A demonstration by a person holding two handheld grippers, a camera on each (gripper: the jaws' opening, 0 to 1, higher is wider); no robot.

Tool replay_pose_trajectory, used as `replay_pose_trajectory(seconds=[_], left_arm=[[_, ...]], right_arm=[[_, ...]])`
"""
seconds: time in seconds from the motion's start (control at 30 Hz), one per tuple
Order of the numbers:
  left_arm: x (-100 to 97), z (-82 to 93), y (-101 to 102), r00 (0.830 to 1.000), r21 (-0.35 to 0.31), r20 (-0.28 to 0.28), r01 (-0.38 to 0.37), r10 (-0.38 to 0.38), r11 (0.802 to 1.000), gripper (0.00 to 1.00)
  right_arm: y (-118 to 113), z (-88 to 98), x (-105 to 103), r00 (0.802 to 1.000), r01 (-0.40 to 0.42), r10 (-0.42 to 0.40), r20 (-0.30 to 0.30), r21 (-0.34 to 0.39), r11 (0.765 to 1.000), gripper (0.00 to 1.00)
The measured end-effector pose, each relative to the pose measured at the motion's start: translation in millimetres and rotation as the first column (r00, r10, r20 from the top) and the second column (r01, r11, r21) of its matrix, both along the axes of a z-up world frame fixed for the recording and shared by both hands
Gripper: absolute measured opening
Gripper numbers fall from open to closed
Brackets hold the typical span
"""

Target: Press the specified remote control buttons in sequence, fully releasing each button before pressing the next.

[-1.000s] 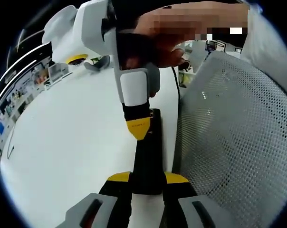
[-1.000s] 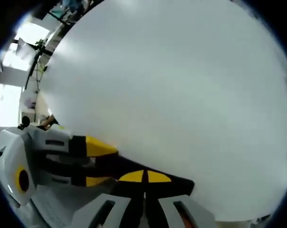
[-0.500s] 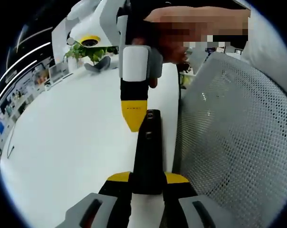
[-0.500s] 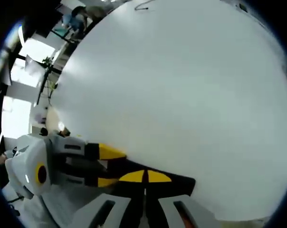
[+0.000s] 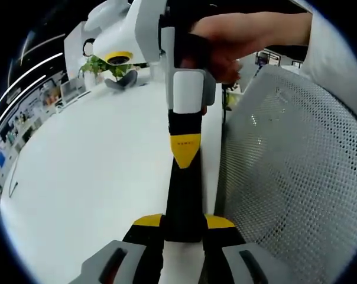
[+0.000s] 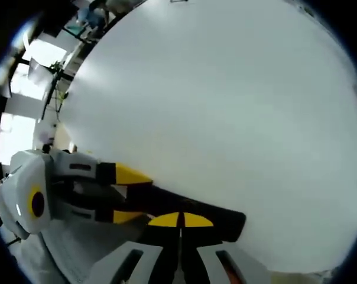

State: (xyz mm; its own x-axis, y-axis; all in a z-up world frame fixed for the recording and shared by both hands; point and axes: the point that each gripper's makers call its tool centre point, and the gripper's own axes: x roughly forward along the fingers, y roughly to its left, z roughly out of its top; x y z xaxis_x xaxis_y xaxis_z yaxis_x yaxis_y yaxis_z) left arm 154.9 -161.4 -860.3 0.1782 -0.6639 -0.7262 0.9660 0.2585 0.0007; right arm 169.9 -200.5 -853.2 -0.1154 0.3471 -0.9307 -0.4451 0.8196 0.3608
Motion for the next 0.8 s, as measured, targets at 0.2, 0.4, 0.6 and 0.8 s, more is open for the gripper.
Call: replay_pose_trajectory(seconds=[0.2, 0.4, 0.6, 0.8], left_arm=[[0.3, -0.5, -0.1, 1.0, -0.001, -0.001, -0.001, 0.001, 1.0, 0.24], [0.4, -0.4, -0.3, 1.0, -0.002, -0.002, -0.002, 0.002, 1.0, 0.24], [0.6, -0.7, -0.3, 1.0, -0.003, -0.003, -0.003, 0.003, 1.0, 0.24], [0.7, -0.5, -0.4, 1.0, -0.003, -0.002, -0.002, 0.002, 1.0, 0.24]], right_arm=[[-1.5, -2.0, -1.1, 1.0, -0.017, 0.018, 0.02, -0.024, 1.0, 0.0], [-0.6, -3.5, -0.4, 0.998, -0.055, 0.057, 0.031, -0.067, 0.996, 0.0], [-0.7, -4.2, -0.2, 0.996, -0.082, 0.085, 0.026, -0.1, 0.992, 0.0], [-2.4, -4.8, 0.9, 0.997, -0.064, 0.059, -0.054, -0.079, 0.995, 0.0]])
